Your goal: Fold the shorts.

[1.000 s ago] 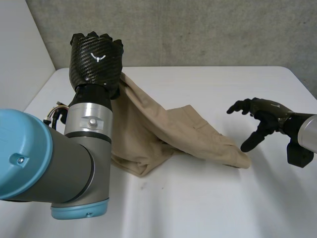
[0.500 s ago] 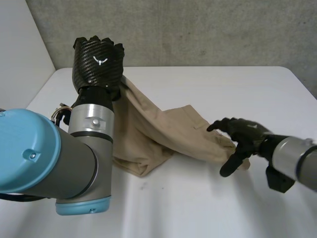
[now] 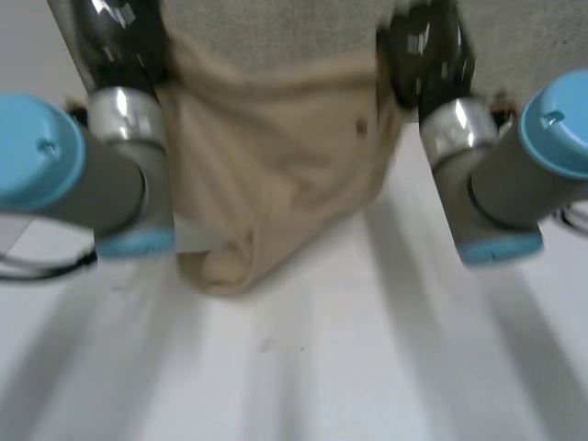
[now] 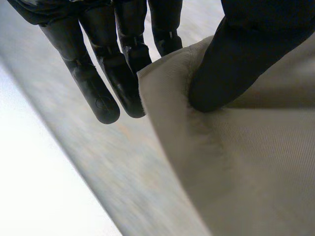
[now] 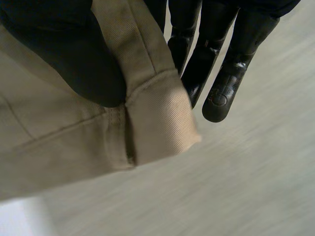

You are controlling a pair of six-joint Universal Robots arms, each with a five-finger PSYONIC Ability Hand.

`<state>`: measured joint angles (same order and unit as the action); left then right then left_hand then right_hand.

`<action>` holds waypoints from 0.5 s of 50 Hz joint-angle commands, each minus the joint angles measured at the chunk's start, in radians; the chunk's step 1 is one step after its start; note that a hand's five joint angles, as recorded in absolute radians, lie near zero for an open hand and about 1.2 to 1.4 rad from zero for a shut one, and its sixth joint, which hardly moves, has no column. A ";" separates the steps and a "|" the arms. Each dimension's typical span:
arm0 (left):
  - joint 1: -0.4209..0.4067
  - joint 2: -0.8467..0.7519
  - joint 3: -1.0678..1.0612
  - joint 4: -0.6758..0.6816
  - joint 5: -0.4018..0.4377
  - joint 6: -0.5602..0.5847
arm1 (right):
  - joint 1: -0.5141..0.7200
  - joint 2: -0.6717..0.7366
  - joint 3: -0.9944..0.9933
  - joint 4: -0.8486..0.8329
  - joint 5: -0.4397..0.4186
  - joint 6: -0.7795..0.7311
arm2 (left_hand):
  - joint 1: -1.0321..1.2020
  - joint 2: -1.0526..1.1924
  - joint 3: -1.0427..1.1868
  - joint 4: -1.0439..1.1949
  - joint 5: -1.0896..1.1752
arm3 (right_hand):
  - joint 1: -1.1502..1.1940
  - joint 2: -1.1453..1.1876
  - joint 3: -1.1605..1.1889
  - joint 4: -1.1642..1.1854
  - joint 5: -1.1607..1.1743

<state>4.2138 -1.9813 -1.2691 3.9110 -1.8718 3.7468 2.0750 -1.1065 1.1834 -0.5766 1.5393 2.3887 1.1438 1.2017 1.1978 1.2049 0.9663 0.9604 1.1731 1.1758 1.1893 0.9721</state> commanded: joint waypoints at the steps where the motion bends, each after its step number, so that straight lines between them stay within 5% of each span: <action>1: 0.060 -0.028 0.178 0.376 0.043 -0.008 | 0.011 0.036 -0.166 -0.359 -0.030 -0.109 | 0.252 0.195 0.198 0.191 0.255 | 0.436 0.223 0.220 0.207 0.250; 16: 0.020 0.087 -0.389 0.334 0.053 -0.093 | 0.008 0.017 0.096 -0.063 -0.031 -0.103 | 0.252 0.195 0.198 0.191 0.255 | 0.436 0.223 0.220 0.207 0.250; 25: -0.115 0.093 -0.719 0.274 0.043 -0.082 | -0.001 -0.010 0.407 0.174 -0.039 -0.049 | 0.252 0.195 0.198 0.191 0.255 | 0.436 0.223 0.220 0.207 0.250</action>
<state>4.1998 -1.8922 -1.7475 4.2377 -1.8192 3.6540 2.0845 -1.0972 1.3519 -0.5865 1.5071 2.2921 1.1439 1.2018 1.1978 1.2060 0.9663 0.9604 1.1731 1.1843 1.1927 0.9756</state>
